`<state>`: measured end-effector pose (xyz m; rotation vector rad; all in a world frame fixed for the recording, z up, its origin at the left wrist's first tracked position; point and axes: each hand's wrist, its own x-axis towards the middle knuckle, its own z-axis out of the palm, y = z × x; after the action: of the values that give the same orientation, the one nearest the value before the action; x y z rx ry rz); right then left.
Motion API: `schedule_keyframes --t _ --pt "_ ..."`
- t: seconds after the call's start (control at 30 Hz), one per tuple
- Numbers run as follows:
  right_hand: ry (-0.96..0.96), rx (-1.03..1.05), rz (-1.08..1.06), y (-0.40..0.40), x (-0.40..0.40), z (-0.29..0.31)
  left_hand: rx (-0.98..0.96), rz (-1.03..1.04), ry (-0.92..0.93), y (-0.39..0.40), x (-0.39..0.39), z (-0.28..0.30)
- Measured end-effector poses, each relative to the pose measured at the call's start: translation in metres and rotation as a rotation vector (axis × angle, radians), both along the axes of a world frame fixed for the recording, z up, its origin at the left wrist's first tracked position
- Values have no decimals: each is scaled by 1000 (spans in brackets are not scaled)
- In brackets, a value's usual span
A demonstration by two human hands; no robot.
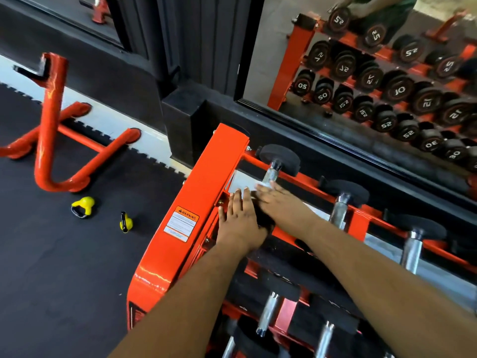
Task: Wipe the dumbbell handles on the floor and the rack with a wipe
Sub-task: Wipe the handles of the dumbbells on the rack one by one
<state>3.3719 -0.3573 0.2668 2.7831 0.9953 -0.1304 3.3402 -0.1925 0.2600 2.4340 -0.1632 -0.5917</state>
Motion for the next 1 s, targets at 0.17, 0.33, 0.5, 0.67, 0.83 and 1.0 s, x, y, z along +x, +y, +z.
schedule_keyframes --t 0.17,0.33,0.5,0.67,0.83,1.0 --pt "-25 81 64 -21 2 13 -18 -4 -2 2 0 -1" --pt "-87 140 -319 -6 17 7 -3 2 8 1 0 3" --pt "77 292 -108 -5 -18 -12 5 23 -14 -2 -3 7" --pt "163 387 -160 -37 -40 3 38 114 -82 -11 -20 12" --pt "86 653 -308 -103 -69 7 63 75 -235 -52 -60 22" --pt "31 504 -309 -170 -95 -7 35 -60 -119 -121 -98 19"
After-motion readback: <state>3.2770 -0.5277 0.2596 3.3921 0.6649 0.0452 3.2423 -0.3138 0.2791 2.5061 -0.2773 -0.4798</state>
